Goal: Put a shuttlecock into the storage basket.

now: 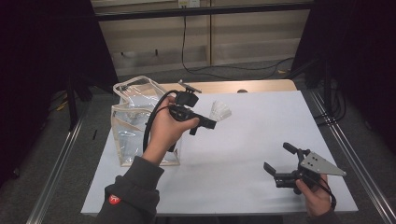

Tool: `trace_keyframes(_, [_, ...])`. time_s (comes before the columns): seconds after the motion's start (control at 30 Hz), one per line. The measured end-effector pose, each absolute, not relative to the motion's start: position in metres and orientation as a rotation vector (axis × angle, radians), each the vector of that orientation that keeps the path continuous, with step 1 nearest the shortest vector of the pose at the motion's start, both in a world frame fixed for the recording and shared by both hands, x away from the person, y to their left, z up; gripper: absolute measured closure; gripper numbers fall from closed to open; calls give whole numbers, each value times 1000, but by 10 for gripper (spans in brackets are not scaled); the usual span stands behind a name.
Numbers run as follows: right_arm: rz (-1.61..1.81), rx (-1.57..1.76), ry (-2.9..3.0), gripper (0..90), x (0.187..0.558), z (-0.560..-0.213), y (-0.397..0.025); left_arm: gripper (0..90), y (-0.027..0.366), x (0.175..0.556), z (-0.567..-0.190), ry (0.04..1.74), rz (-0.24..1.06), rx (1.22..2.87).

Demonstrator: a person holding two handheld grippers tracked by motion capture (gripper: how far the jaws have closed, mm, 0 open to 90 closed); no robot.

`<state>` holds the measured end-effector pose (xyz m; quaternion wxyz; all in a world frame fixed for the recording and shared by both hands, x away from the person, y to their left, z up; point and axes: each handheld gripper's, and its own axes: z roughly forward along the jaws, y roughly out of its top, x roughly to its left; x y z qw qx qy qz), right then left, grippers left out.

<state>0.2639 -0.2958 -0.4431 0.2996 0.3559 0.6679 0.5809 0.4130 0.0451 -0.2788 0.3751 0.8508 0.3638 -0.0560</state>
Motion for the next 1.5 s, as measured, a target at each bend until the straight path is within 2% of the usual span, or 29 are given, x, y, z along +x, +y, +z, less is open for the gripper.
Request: trace_keyframes(1.5, [1541,939,1773,3,264,-443,-296,656,63,418,-235,972,-109,2142])
